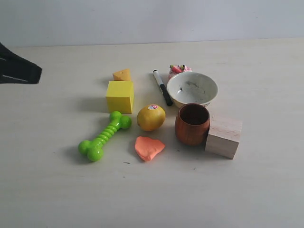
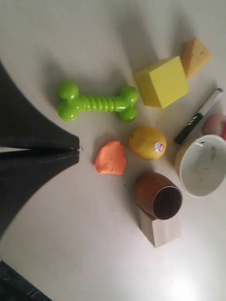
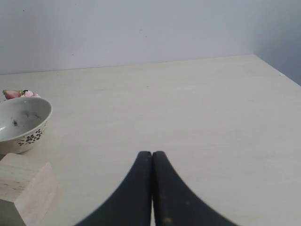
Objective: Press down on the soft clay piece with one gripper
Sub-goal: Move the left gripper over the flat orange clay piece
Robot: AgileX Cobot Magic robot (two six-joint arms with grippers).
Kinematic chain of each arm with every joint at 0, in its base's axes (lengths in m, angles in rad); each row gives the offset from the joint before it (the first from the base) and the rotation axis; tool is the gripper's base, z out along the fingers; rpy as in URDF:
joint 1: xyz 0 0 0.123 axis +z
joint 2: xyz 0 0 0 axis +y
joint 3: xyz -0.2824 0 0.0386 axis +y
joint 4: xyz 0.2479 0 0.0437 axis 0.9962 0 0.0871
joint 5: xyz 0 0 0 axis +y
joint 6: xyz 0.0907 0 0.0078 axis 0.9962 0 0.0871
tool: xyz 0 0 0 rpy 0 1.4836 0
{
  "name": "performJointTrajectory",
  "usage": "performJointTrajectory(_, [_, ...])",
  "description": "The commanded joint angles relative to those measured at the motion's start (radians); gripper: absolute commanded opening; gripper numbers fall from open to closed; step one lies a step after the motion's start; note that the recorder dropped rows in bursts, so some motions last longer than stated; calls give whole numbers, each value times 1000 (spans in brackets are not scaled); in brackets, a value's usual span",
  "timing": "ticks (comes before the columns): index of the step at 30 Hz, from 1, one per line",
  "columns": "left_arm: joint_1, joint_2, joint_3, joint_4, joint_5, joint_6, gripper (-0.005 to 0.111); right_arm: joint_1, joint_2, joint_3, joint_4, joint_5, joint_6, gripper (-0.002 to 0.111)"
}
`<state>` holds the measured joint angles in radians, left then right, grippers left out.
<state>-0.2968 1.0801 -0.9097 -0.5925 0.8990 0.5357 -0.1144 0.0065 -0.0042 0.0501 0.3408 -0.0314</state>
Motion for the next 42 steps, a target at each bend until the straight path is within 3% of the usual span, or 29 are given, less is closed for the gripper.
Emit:
performJointTrajectory(1, [-7,73,-11,-59,0,26,0,1,-7,4,-4,-7,-2,0])
performJointTrajectory(13, [-7,100,-22,-290,-115,41,0,1,-7,4,-4,-7,-2,0])
performJointTrajectory(18, [-20,166,-108,-181,-5,-26,0,1,-7,4,-4,-7,-2,0])
performJointTrajectory(25, [-257,326,-238,281,-6,-411,0,1,-7,4,-4,-7,-2,0])
performJointTrajectory(28, [-337,423,-285,305,21,-466,0,1,-7,4,-4,-7,-2,0])
performJointTrajectory(33, [-405,550,-349,404,50,-560,0,1,-7,4,-4,-7,-2,0])
performJointTrajectory(42, [-437,725,-445,428,50,-573,0,1,-7,4,-4,-7,-2,0])
